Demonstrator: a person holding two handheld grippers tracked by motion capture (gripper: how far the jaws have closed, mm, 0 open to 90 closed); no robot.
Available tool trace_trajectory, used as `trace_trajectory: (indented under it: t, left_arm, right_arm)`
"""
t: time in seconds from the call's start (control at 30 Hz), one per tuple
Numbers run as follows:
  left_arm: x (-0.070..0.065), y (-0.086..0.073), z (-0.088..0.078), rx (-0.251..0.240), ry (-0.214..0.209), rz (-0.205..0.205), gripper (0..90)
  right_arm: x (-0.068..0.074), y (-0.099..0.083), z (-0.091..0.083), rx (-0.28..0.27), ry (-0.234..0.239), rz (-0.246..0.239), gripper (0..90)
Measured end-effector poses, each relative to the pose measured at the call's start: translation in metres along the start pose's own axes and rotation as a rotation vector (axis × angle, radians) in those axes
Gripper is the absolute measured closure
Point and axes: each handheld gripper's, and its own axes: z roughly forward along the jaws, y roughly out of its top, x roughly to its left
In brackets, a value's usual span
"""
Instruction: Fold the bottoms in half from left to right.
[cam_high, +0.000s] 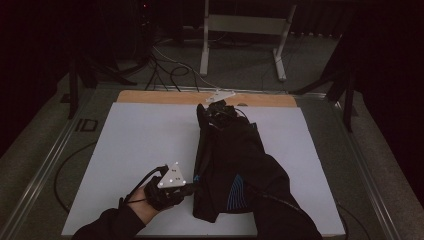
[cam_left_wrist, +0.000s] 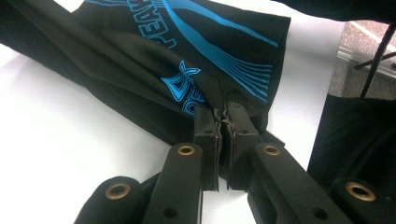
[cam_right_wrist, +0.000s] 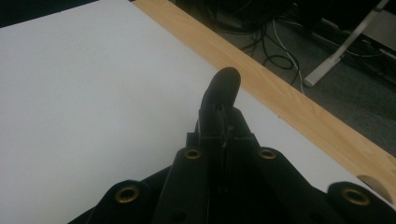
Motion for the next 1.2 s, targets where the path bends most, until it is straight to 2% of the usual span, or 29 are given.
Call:
trace_trajectory:
  t: [0.2, 0.53, 0.87, 0.97, 1.2]
  left_arm:
    - [-0.003, 0.012, 0.006, -0.008, -0.014, 0.023, 85.4]
    - [-0.011, 0.040, 0.026, -0.023, -0.042, 0.092, 85.4]
    - [-0.017, 0.058, 0.046, -0.038, -0.083, 0.102, 85.4]
    - [-0.022, 0.064, 0.056, -0.045, -0.100, 0.111, 85.4]
    - [-0.025, 0.067, 0.070, -0.047, -0.119, 0.114, 85.3]
  right_arm:
    - [-0.009, -0.001, -0.011, -0.007, -0.016, 0.000, 89.0]
    - [-0.031, -0.010, -0.033, -0.015, -0.054, 0.012, 88.9]
    - [-0.050, -0.024, -0.050, -0.009, -0.089, 0.032, 89.0]
    - [-0.058, -0.032, -0.054, -0.001, -0.101, 0.046, 88.9]
    - [-0.068, -0.047, -0.058, 0.007, -0.116, 0.058, 88.9]
